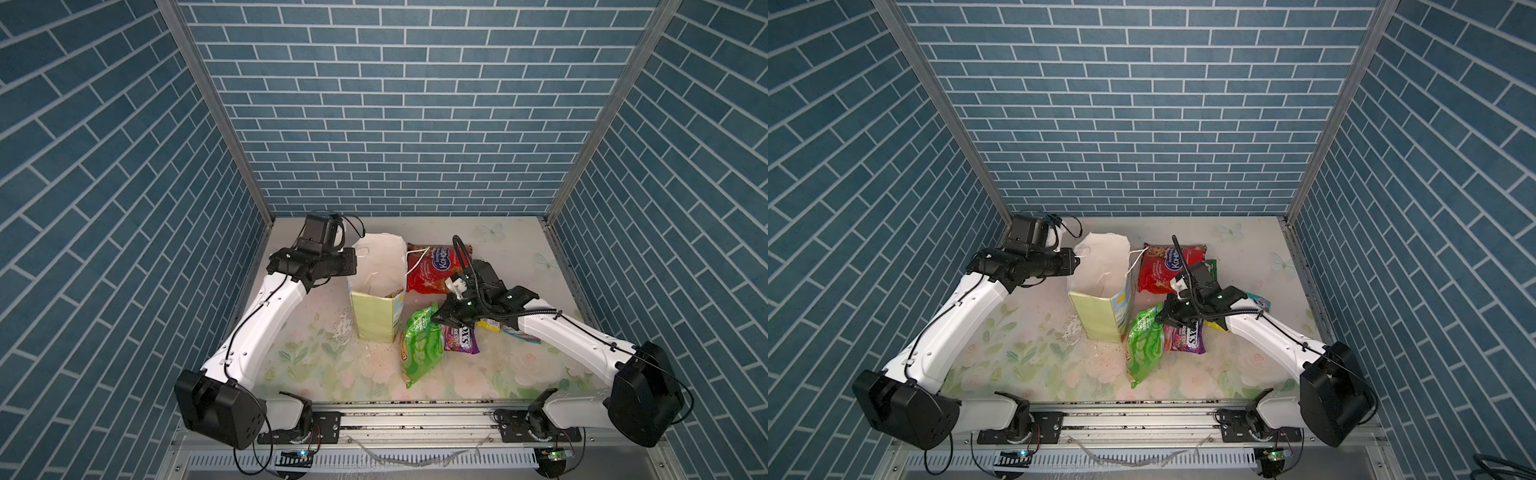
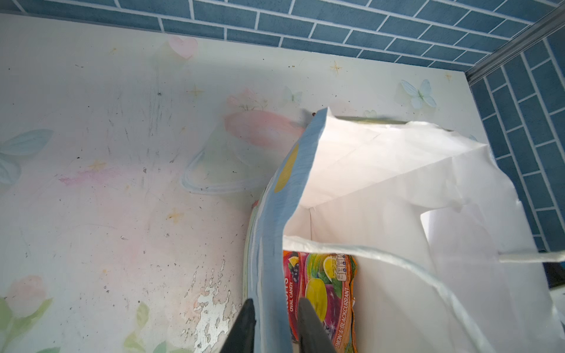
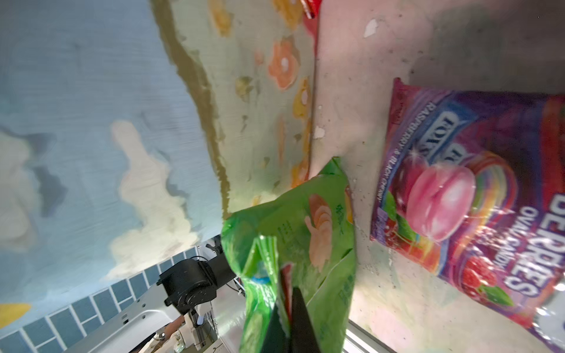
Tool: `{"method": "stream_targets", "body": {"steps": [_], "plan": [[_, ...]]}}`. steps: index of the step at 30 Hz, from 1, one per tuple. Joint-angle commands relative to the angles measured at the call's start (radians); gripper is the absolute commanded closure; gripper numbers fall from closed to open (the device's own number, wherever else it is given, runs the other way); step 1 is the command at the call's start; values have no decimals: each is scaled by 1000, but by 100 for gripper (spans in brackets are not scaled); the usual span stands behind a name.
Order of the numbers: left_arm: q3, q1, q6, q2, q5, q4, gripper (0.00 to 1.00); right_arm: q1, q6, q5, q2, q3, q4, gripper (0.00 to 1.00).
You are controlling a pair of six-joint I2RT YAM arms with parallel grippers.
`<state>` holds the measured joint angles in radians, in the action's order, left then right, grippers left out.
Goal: Take the snacks out of the paper bag
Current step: Place the snack at the center of the table.
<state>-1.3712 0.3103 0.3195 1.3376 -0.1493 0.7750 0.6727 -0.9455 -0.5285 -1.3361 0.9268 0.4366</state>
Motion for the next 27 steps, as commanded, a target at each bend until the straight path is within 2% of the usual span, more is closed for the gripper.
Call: {"method": "stream_targets", "body": {"steps": [1,9,16,27], "plan": [[-14,-5,-23,6,17,36,73,-3,8,103,3,-17,101,100],[-38,-10,-40,25,8,60,75,-3,14,115,-100,-7,35,100],[-59,-11,-50,37,7,73,79,0,26,54,-217,25,-32,100],[-133,-11,-71,103,3,95,81,2,76,5,-383,201,-52,100]]}}
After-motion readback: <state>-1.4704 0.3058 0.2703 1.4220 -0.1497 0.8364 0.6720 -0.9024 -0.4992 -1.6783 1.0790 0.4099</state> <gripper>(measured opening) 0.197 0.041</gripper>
